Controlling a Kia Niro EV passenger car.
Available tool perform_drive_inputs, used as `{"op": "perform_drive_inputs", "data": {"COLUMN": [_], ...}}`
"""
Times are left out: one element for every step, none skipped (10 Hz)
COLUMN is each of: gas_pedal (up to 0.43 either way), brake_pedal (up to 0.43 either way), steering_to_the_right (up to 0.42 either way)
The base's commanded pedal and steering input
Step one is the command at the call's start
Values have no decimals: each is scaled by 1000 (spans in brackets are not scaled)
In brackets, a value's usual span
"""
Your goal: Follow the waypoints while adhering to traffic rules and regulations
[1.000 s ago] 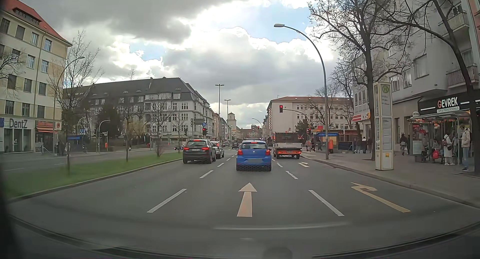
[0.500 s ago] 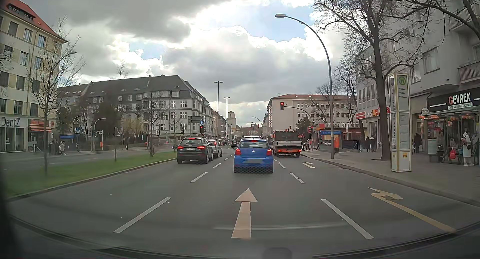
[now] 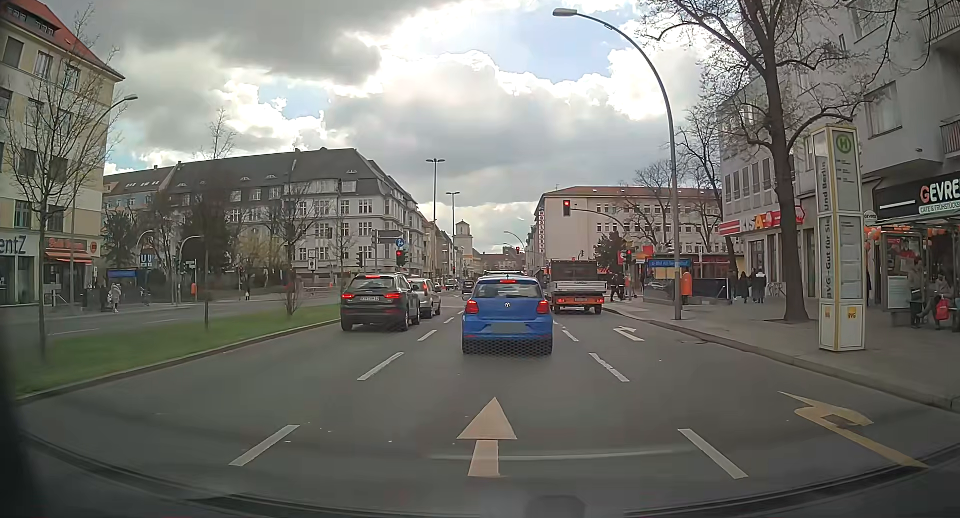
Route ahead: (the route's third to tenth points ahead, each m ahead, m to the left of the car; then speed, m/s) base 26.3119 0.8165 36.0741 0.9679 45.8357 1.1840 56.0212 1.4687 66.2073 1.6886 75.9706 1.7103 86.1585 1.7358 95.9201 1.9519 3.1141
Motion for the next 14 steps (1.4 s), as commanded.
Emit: {"op": "perform_drive_inputs", "data": {"gas_pedal": [0,0,0,0,0,0,0,0,0,0,0,0,0,0], "brake_pedal": [134,152,171,207,232,244,250,256,256,256,287,299,305,305], "steering_to_the_right": [-11,-12,-12,-12,-12,-12,-12,-12,-12,-11,-10,-9,-8,-5]}}
